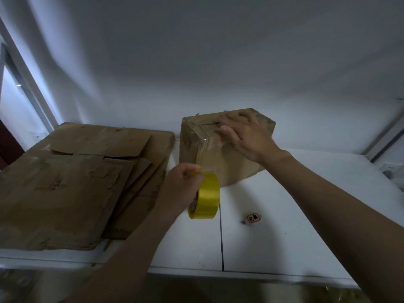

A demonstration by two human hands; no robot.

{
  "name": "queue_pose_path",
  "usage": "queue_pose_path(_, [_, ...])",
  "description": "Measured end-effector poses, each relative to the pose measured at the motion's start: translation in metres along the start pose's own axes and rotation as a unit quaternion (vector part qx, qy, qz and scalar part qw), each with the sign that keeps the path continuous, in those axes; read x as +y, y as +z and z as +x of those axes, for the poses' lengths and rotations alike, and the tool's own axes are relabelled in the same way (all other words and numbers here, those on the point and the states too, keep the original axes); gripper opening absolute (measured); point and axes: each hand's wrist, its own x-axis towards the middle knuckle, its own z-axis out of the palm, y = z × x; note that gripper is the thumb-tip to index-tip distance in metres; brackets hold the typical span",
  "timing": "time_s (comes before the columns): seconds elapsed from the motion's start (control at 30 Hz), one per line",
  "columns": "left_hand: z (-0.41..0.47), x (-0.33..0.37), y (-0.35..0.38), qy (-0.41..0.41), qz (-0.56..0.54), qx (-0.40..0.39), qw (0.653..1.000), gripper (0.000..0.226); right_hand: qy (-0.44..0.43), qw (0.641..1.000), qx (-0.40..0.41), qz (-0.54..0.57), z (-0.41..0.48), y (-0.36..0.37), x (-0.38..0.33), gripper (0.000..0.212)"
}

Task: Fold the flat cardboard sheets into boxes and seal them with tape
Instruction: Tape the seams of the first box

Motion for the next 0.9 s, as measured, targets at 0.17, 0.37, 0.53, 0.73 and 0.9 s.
queue_pose_path(0.17, [0.001,0.006,0.02,0.014,-0.014,-0.019,1.0,0.025,0.218,0.974,-0.065,-0.025,-0.005,-0.009,0.051,0.049])
queue_pose_path(0.37, [0.013,0.011,0.036,0.028,-0.038,0.02,0.999,0.025,0.201,0.974,0.032,0.1,-0.022,-0.013,0.055,0.039])
queue_pose_path(0.53, [0.023,0.019,0.035,0.05,-0.031,0.094,0.994,0.031,0.182,0.971,0.102,0.119,-0.039,-0.012,0.053,0.027])
queue_pose_path(0.73, [0.04,0.029,0.031,0.05,-0.07,0.123,0.989,0.03,0.141,0.972,0.122,0.142,-0.053,-0.01,0.029,0.026])
queue_pose_path(0.9, [0.05,0.032,0.026,0.05,-0.076,0.131,0.987,0.036,0.06,0.966,0.106,0.23,-0.054,-0.016,0.014,0.031])
